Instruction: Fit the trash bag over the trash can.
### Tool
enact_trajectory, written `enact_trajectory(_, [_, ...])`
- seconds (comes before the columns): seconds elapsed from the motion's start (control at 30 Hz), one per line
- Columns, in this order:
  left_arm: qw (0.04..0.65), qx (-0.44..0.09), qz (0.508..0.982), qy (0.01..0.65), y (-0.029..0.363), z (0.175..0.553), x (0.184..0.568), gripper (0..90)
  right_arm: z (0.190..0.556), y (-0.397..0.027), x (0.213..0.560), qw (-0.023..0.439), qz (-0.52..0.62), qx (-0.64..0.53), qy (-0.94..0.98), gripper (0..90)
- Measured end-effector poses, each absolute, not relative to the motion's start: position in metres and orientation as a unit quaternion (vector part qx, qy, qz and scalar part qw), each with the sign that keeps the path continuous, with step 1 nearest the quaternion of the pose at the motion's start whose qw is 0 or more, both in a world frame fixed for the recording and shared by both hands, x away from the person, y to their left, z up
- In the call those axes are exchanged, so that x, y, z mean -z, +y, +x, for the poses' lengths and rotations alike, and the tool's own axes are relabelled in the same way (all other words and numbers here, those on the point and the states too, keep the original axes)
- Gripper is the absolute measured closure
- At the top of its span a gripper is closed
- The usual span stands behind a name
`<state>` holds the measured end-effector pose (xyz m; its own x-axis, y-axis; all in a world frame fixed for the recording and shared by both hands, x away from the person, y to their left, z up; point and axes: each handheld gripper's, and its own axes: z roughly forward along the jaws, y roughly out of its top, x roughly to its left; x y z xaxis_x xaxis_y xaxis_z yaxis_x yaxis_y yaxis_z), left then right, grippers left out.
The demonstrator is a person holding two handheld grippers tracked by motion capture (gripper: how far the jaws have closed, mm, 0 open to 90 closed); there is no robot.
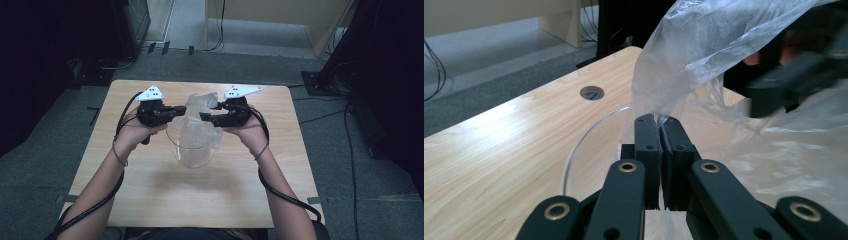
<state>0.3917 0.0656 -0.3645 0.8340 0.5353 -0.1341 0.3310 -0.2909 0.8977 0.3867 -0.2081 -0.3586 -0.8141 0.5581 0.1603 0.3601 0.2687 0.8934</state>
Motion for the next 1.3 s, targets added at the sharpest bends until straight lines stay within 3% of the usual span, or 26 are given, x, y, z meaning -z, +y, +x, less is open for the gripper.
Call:
enact_trajectory(0.17, [0.529, -0.097, 0.799, 0.27, 0.067, 0.389, 0.364, 89.4, 0.393, -0.207, 0.365, 0.096, 0.301, -0.536, 0.783, 57.6])
enact_trajectory(0.2, [0.528, -0.098, 0.799, 0.271, 0.068, 0.389, 0.364, 89.5, 0.395, -0.207, 0.366, 0.096, 0.303, -0.534, 0.784, 69.1])
enact_trajectory(0.27, [0.524, -0.101, 0.799, 0.278, 0.074, 0.389, 0.364, 89.8, 0.398, -0.208, 0.367, 0.095, 0.305, -0.529, 0.786, 79.6])
enact_trajectory(0.5, [0.522, -0.11, 0.787, 0.31, 0.105, 0.393, 0.363, 90.0, 0.401, -0.225, 0.362, 0.089, 0.31, -0.517, 0.793, 89.0])
enact_trajectory(0.9, [0.49, -0.091, 0.802, 0.328, 0.133, 0.394, 0.38, 90.0, 0.4, -0.256, 0.363, 0.051, 0.311, -0.476, 0.821, 89.4])
enact_trajectory(0.93, [0.492, -0.096, 0.803, 0.323, 0.132, 0.393, 0.381, 87.4, 0.399, -0.253, 0.363, 0.057, 0.299, -0.47, 0.829, 76.2])
enact_trajectory(0.97, [0.499, -0.093, 0.8, 0.322, 0.13, 0.393, 0.381, 87.4, 0.399, -0.253, 0.363, 0.057, 0.299, -0.47, 0.829, 76.2])
enact_trajectory(1.07, [0.511, -0.097, 0.795, 0.313, 0.126, 0.392, 0.377, 77.6, 0.398, -0.248, 0.361, 0.078, 0.284, -0.483, 0.825, 59.6])
enact_trajectory(1.2, [0.524, -0.12, 0.79, 0.296, 0.123, 0.389, 0.371, 63.3, 0.395, -0.246, 0.356, 0.104, 0.274, -0.496, 0.818, 52.5])
enact_trajectory(1.3, [0.536, -0.126, 0.784, 0.286, 0.121, 0.39, 0.368, 61.6, 0.395, -0.246, 0.353, 0.113, 0.27, -0.505, 0.812, 52.9])
